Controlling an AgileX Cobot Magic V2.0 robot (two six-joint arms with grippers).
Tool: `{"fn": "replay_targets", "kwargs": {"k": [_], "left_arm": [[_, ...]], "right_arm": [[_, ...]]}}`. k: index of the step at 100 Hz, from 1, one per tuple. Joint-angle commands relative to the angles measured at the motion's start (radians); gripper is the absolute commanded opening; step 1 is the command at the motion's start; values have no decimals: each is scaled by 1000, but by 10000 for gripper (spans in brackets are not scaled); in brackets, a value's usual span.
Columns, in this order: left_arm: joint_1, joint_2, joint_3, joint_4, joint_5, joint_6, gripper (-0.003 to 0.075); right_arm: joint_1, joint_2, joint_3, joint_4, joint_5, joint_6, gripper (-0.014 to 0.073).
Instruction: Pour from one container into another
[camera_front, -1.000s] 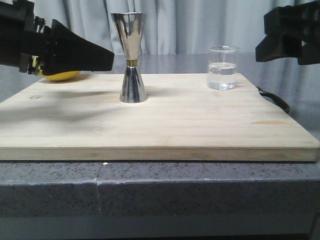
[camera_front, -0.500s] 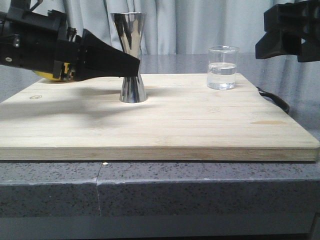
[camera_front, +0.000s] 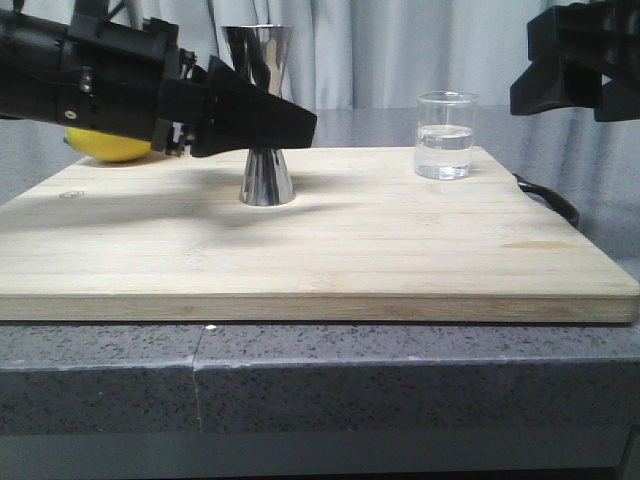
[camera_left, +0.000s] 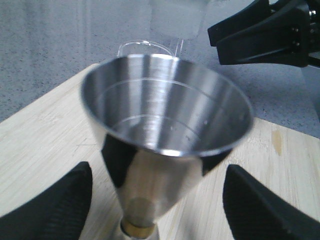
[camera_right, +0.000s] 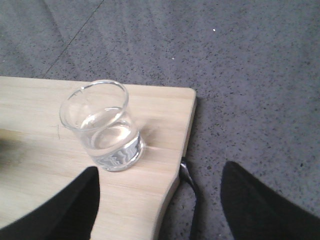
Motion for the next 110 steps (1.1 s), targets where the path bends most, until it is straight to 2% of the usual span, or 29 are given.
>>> {"fn": "replay_targets", "kwargs": {"k": [1,17,37,57,69,86,95,110], "left_arm": [[-15,-20,-38,-67,66,-1,493],[-19,-8,-48,-67,73,-1,485],[-19,-8,-48,-67,76,-1,368],[-19,-8,-48,-67,76,-1,302],[-19,-8,-48,-67,78,-1,197],[-19,-8,-48,-67,91,-1,-18],[-19,-8,-48,-67,112,-1,-19],[-19,-10,-49,-67,147,-5,-20]], "right_arm": [[4,-15,-35,-14,-85,-7,456],[4,-15,-35,-14,-85,-7,456],[4,-15,-35,-14,-85,-7,456],[4,-15,-35,-14,-85,-7,456],[4,-15,-35,-14,-85,-7,456],[4,-15,-35,-36,-85,-7,456],[5,-15,-29,-42,-101,-7,456],[21,-15,34,-49,-221,-7,456]]}}
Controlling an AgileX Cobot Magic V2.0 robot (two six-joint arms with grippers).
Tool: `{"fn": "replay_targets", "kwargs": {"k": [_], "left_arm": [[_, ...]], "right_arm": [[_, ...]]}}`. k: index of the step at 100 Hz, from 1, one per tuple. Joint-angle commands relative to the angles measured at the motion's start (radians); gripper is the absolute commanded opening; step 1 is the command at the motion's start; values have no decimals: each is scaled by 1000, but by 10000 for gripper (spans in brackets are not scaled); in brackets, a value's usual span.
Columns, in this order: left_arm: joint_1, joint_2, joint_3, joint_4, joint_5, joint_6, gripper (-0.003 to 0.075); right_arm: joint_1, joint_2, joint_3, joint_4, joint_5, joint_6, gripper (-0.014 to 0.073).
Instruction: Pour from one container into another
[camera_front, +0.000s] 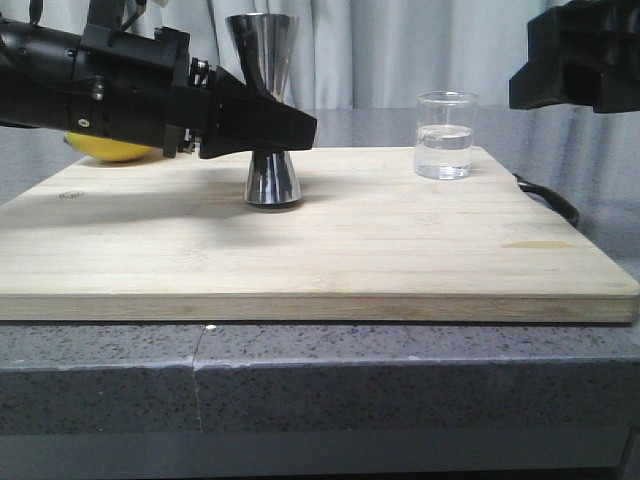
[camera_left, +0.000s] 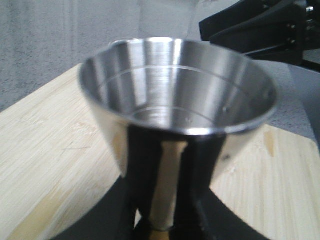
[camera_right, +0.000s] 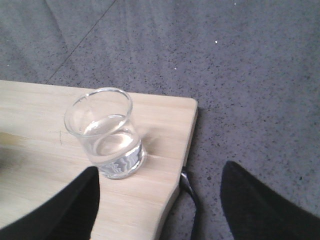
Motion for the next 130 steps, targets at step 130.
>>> {"fn": "replay_targets", "kwargs": {"k": [130], "left_arm": [[-69,-88,-132,-41,111,-99,-19]], "right_arm": [[91,348,-66,-97,-613,0,456]]}}
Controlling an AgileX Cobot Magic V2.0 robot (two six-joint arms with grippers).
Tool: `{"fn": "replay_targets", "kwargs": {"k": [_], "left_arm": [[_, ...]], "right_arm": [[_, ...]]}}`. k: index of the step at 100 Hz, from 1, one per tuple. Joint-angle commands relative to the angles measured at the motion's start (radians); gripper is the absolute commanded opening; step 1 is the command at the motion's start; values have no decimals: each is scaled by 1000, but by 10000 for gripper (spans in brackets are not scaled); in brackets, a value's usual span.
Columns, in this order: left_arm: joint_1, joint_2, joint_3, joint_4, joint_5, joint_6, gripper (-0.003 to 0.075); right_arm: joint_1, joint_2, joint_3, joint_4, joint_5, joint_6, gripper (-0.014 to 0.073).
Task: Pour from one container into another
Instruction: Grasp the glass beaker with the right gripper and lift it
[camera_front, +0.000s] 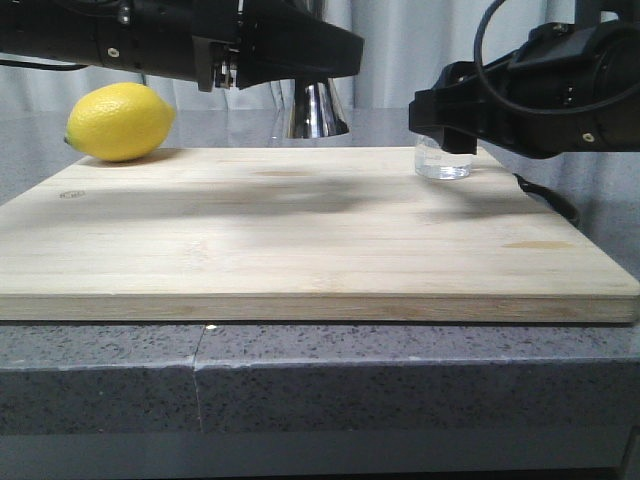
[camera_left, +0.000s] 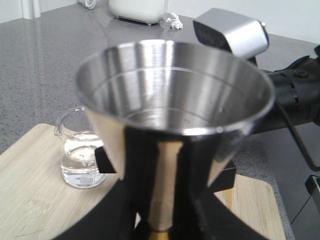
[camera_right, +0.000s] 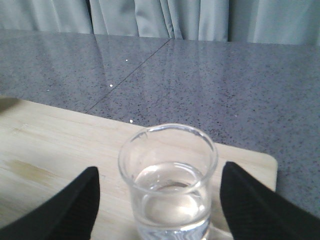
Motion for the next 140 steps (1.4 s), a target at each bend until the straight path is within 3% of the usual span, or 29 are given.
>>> {"fn": "replay_targets", "kwargs": {"k": [1,51,80,140], "left_arm": [[-9,-56,-33,-63,67,-12,-20],[-9,-56,-33,-63,67,-12,-20],[-9,-56,-33,-63,67,-12,-20],[-9,-56,-33,-21,67,-30,-20]], "right_arm": [[1,-10,-38,-22,-94,0,456],[1,80,-54,-22,-172,0,450],[1,80,-54,-22,-198,0,286],[1,57,-54,-59,-189,-27,229]]}}
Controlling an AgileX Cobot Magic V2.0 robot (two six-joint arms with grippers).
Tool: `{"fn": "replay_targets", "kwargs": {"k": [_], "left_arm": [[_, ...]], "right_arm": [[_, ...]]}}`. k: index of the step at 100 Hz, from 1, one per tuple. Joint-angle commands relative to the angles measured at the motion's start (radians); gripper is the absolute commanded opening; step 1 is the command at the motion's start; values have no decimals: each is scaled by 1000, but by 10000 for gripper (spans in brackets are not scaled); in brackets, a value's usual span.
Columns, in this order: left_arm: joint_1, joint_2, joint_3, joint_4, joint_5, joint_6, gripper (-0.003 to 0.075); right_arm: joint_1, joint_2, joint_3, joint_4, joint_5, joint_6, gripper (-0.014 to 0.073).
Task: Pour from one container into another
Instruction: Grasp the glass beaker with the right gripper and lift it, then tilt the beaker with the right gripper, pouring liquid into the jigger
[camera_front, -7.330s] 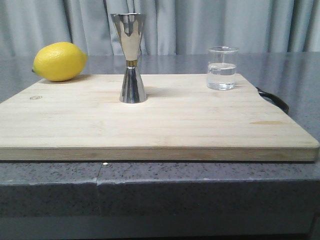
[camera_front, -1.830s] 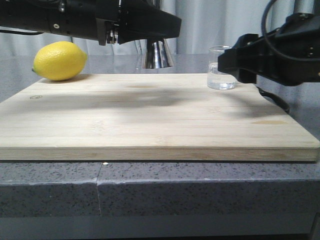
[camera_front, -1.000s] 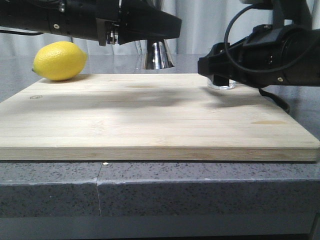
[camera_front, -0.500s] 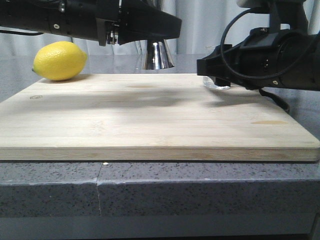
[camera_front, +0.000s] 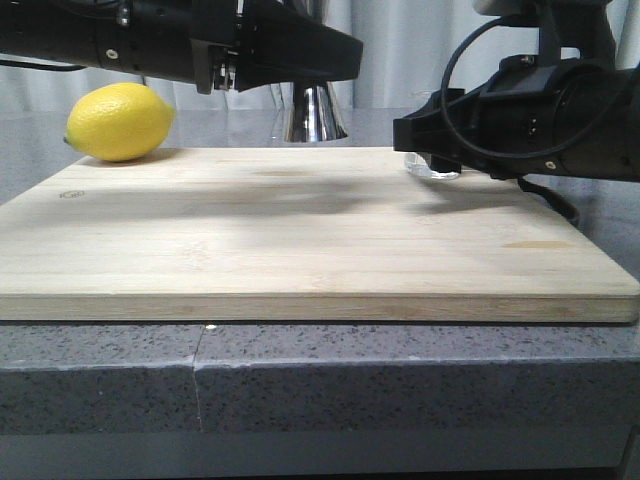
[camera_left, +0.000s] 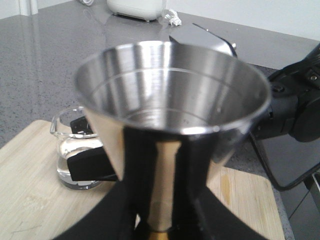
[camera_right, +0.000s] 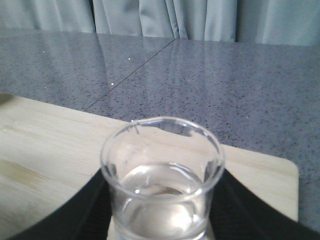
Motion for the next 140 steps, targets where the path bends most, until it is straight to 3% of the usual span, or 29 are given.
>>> {"fn": "replay_targets", "kwargs": {"k": [1,20,42,59,103,140], "left_arm": [[-9,-56,-33,-42,67,-24,-20],[-9,-56,-33,-1,67,-45,-20],[-9,-56,-33,15,69,-46,-20],[-9,-56,-33,27,105,-56,-19],[-9,-56,-33,45,153,-58,-20],[-9,-56,-33,42,142,-58,-19]], "right_arm": [[1,-61,-25,-34,-79,-35,229],[1,-157,-25,-39,-6,-136,229],[1,-286,-27,-97,39,-153,229],[1,-360,-83,-176,167,-154,229],[1,-392,-253,-414,314,-154,229],[3,-392,-282,-564,344,-154,229]]}}
